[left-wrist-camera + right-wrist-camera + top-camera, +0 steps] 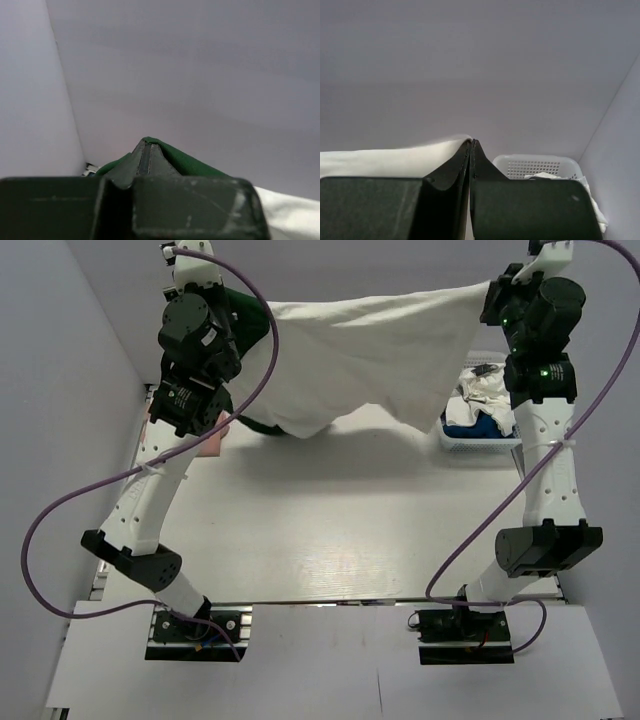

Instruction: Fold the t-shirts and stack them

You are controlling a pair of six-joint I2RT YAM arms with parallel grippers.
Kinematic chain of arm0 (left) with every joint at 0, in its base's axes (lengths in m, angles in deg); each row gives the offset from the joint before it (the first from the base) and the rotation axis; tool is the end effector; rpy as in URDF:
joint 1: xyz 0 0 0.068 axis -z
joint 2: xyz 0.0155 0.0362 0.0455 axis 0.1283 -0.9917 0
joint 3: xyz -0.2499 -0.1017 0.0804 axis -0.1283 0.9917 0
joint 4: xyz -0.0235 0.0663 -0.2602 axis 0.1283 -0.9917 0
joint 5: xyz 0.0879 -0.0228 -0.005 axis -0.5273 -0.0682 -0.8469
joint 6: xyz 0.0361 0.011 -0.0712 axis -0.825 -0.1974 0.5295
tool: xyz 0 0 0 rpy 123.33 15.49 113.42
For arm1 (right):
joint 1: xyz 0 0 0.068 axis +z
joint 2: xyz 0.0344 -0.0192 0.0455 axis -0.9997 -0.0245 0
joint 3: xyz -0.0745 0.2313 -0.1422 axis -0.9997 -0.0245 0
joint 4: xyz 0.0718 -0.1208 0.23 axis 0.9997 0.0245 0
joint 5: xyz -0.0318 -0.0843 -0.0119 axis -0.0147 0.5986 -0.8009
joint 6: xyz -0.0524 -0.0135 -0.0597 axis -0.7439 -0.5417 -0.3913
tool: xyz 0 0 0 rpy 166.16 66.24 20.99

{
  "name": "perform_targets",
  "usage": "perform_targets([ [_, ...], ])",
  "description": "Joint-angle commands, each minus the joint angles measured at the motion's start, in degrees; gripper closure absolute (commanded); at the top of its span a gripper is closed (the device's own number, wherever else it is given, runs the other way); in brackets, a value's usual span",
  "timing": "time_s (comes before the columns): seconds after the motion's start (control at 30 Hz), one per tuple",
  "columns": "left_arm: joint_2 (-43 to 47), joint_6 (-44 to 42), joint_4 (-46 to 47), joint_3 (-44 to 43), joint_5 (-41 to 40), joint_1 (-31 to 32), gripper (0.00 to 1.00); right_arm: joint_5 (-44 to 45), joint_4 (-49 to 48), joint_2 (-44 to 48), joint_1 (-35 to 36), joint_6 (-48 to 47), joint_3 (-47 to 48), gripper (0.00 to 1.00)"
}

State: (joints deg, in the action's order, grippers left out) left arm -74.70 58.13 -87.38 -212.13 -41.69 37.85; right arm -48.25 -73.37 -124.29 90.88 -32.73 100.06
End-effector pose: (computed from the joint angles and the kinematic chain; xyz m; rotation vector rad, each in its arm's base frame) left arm 0.3114 -0.1243 0.6055 -0.2457 1.3396 0.2172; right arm 0.3800 0.0141 0.5763 0.0200 1.3552 0.0633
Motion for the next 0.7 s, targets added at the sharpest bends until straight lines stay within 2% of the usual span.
perform_targets([
  [0.0, 2.0, -6.9, 5.6, -1.2, -2.0, -0.2, 1.00, -3.6, -4.9, 0.9, -1.0, 1.0, -3.3, 1.00],
  [0.13, 7.5, -6.9, 7.0, 9.9, -1.4, -0.2, 1.00, -6.4, -7.0, 4.7, -1.6, 0.5, -10.3, 1.00],
  [0.4, 12.6, -5.8, 5.8, 10.5, -1.9, 0.4, 1.00, -10.4, -1.8, 9.2, -3.3, 0.8, -11.4, 1.00],
  [0.6, 16.6, -0.4, -1.0, 14.7, 1.1, 0.4, 1.00, -13.0, 9.2, 12.0, -3.3, 0.5, -11.3, 1.00],
  [0.67, 17.3, 5.3, -3.8, 17.6, 3.2, -0.2, 1.00, -14.8, 15.7, 10.7, -3.3, 1.0, -11.6, 1.00],
])
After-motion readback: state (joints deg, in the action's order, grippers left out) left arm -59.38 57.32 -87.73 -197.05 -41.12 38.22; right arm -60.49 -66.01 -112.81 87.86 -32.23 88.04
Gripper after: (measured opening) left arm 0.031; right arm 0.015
